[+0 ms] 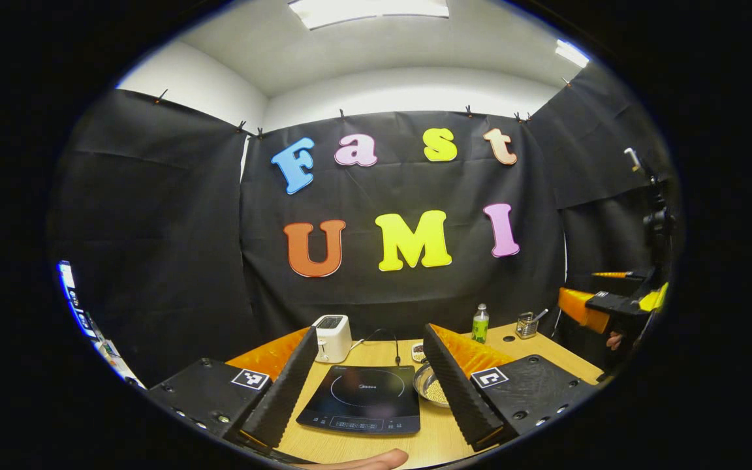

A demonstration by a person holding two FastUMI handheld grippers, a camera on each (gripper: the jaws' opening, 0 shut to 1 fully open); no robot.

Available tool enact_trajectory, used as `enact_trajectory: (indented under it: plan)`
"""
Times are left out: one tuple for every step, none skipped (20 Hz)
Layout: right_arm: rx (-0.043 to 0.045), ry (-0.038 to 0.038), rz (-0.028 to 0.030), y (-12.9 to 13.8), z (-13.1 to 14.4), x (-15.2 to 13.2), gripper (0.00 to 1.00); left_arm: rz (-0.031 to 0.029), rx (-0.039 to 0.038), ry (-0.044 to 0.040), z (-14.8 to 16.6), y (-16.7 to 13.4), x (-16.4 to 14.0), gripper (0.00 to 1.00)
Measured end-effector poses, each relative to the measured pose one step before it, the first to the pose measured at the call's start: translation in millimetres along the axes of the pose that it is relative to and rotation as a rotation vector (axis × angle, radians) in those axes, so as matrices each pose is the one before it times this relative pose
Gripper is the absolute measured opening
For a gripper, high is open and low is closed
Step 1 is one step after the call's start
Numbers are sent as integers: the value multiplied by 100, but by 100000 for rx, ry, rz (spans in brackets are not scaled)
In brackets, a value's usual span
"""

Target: First push the handle of the pot to place it horizontally, then grasp the pot with both hands and set it on the induction cooktop.

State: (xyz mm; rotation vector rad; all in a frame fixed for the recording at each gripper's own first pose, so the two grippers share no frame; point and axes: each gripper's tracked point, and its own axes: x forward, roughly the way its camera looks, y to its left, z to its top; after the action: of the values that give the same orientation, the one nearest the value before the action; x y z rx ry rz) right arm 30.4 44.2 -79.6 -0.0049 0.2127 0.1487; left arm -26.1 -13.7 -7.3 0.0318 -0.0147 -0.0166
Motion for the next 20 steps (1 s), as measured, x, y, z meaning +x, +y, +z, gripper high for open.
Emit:
enact_trajectory:
  plan:
    - [90,3590,3567,1107,-1067,757,97,-433,-452,-426,51,-152,-185,96]
    - [-15,3888,2152,423,-1135,684,90,-430,320,-499,169,-142,-157,96]
    - [-202,3519,1770,221,-1063,643,87,-187,762,-307,8,-38,-250,96]
    - [-1161,2951,1278,370,-910,718,77,-130,591,-378,-21,-31,-78,96]
    - [-924,3044,513,241,-891,767,72,-477,238,-365,-39,-182,-96,96]
    - [-742,2468,1420,411,-868,741,58,-522,16,-160,-63,-211,-54,96]
    - [-1281,2617,1760,781,-901,755,53,-267,-12,37,-98,-66,12,96]
    - [-1133,2747,922,454,-1003,683,38,-177,73,128,-131,-3,27,96]
    - [-932,2288,1455,411,-1009,620,29,25,43,389,-235,7,67,96]
    - [-973,2159,293,329,-858,595,20,205,-165,298,-91,71,-69,96]
    - [-110,1770,-1269,-155,-926,750,15,100,-339,68,-25,0,108,96]
    - [-257,2134,1325,446,-898,589,1,-83,-390,179,-60,18,8,96]
    - [-457,2662,1740,626,-998,746,1,-14,-231,-69,-8,64,-17,96]
    - [403,3065,-93,233,-1036,804,4,248,-95,-113,24,128,-6,96]
    - [562,3051,566,148,-1080,747,4,270,-21,-344,36,190,-34,96]
    - [668,2937,1192,285,-846,767,4,159,96,-247,10,98,-11,96]
    - [400,3098,1488,429,-930,706,4,95,113,-157,19,47,-73,96]
    - [865,2933,1024,181,-771,587,4,-4,124,-46,-31,16,-26,96]
    - [1304,2866,764,107,-953,583,4,-55,110,19,-96,13,-134,96]
    - [1998,3120,1112,218,-886,595,4,-200,167,167,-48,3,81,96]
